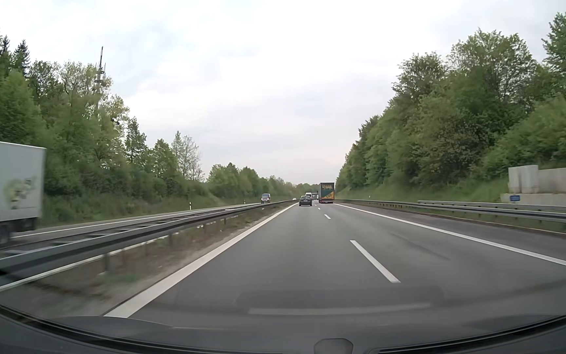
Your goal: Follow the waypoints while adhering to traffic rules and regulations
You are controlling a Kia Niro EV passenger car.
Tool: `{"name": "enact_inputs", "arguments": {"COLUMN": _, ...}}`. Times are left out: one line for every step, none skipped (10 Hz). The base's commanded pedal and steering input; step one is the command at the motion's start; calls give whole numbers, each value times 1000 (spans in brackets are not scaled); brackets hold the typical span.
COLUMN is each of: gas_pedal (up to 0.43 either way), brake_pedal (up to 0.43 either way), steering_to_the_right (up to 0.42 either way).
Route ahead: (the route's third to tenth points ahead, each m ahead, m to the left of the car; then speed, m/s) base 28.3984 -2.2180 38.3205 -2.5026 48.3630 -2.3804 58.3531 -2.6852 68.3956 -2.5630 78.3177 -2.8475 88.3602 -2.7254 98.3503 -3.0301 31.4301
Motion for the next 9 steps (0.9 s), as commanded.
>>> {"name": "enact_inputs", "arguments": {"gas_pedal": 130, "brake_pedal": 0, "steering_to_the_right": -1}}
{"name": "enact_inputs", "arguments": {"gas_pedal": 130, "brake_pedal": 0, "steering_to_the_right": -1}}
{"name": "enact_inputs", "arguments": {"gas_pedal": 130, "brake_pedal": 0, "steering_to_the_right": -1}}
{"name": "enact_inputs", "arguments": {"gas_pedal": 130, "brake_pedal": 0, "steering_to_the_right": -1}}
{"name": "enact_inputs", "arguments": {"gas_pedal": 130, "brake_pedal": 0, "steering_to_the_right": -1}}
{"name": "enact_inputs", "arguments": {"gas_pedal": 130, "brake_pedal": 0, "steering_to_the_right": -1}}
{"name": "enact_inputs", "arguments": {"gas_pedal": 130, "brake_pedal": 0, "steering_to_the_right": -1}}
{"name": "enact_inputs", "arguments": {"gas_pedal": 130, "brake_pedal": 0, "steering_to_the_right": -1}}
{"name": "enact_inputs", "arguments": {"gas_pedal": 130, "brake_pedal": 0, "steering_to_the_right": -1}}
